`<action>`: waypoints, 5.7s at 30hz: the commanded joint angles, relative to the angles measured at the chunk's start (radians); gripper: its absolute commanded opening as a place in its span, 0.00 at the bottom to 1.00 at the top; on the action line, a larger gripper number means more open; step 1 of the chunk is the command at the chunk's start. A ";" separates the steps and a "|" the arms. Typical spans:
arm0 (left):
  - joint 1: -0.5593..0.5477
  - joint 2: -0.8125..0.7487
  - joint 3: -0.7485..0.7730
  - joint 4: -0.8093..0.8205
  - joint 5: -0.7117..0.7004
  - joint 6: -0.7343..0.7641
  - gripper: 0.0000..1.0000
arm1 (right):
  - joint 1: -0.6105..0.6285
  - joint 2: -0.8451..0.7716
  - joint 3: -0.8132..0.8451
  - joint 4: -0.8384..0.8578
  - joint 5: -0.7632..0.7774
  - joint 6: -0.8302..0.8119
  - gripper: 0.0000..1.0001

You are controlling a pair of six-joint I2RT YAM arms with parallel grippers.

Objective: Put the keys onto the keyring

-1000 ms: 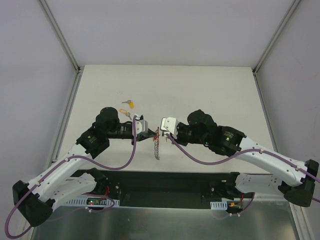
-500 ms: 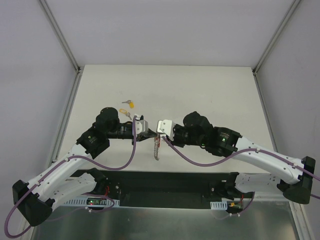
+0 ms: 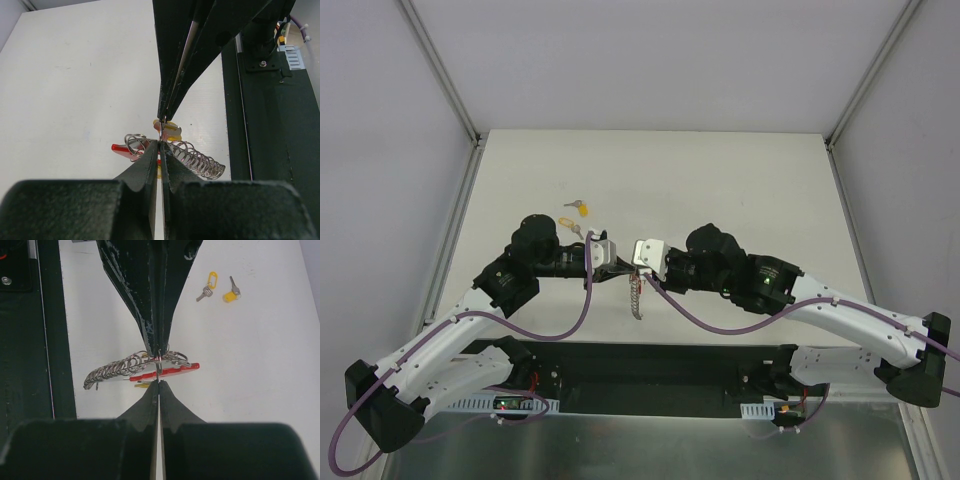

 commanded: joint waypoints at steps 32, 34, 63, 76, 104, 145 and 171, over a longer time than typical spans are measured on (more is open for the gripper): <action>-0.011 -0.013 0.029 0.061 0.001 0.001 0.00 | 0.008 -0.020 0.032 0.032 0.037 0.006 0.01; -0.013 -0.013 0.030 0.061 0.004 0.001 0.00 | 0.008 -0.020 0.032 0.037 0.037 0.009 0.01; -0.014 -0.007 0.029 0.061 -0.004 0.003 0.00 | 0.009 -0.025 0.030 0.037 0.030 0.019 0.01; -0.014 -0.004 0.029 0.061 -0.001 0.004 0.00 | 0.009 -0.031 0.027 0.052 0.014 0.025 0.01; -0.013 -0.025 0.021 0.061 -0.045 0.015 0.00 | 0.008 -0.040 0.019 0.025 0.026 0.052 0.01; -0.014 -0.021 0.018 0.061 0.004 0.027 0.00 | 0.003 -0.007 0.030 0.036 0.055 0.072 0.01; -0.013 -0.025 0.018 0.061 -0.024 0.026 0.00 | -0.001 0.003 0.038 0.023 0.063 0.077 0.01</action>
